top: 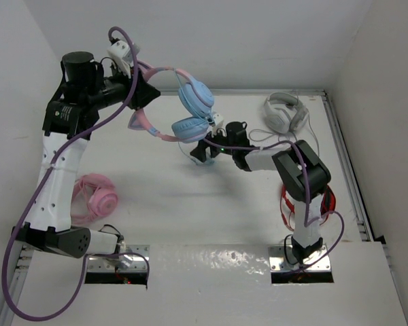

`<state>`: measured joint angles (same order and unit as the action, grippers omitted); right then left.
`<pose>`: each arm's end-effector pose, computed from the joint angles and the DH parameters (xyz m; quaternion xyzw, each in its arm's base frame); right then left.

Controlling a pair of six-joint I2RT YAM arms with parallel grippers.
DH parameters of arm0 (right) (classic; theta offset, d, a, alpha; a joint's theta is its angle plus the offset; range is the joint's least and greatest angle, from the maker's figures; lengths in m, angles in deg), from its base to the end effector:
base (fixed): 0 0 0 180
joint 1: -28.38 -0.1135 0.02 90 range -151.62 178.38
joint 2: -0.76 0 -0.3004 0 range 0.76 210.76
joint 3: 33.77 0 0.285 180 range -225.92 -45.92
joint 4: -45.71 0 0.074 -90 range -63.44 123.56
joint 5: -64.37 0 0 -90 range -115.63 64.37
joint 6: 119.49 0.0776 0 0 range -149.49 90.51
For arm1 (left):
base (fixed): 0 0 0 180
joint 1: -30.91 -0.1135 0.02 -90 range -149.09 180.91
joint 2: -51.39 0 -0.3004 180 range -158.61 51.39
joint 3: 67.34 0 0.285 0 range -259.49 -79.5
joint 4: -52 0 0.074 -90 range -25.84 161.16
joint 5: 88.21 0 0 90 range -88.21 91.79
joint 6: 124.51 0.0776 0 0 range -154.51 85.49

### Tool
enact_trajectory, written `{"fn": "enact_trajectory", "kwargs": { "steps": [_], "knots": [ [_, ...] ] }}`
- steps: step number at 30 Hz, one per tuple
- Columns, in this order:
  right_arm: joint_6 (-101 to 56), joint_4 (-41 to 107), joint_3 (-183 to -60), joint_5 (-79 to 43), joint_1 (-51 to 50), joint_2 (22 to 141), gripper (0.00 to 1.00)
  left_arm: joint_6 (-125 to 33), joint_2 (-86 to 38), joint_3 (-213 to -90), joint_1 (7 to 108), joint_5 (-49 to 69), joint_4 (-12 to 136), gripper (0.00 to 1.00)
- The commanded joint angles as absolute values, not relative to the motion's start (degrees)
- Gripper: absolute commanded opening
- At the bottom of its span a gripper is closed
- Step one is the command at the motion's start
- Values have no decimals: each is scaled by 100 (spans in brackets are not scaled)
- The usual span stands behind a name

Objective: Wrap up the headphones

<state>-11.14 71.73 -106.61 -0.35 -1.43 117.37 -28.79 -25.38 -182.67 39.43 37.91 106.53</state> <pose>0.4153 0.2762 0.1410 -0.2071 0.7713 0.3961 0.4531 0.2954 -0.0905 0.5460 0.2793 0.7302 -0.2614 0.5661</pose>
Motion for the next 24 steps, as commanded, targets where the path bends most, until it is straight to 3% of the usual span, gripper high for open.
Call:
{"fn": "enact_trajectory", "kwargs": {
  "steps": [1,4,9,17,21,24],
  "knots": [
    [-2145,6840,-10367,-786,-89,10826,81,-3082,-2446,-18330,3909,3677,10362,0],
    [-2736,6476,-10113,-1209,-80,10440,83,-3055,-2437,-18268,3909,3616,10327,0],
    [-4231,6546,-9576,-269,-220,10253,81,-3090,-2455,-18224,3909,3581,10239,0],
    [-4601,6011,-10647,-1059,-731,11360,84,-3099,-2455,-18206,3909,3484,10222,0],
    [-4680,5361,-11043,-840,-766,11633,77,-3081,-2446,-18233,3909,3475,10248,0],
    [-4689,5430,-11070,-989,-880,11765,67,-3108,-2472,-18224,3909,3475,10222,0]
  ]
}}
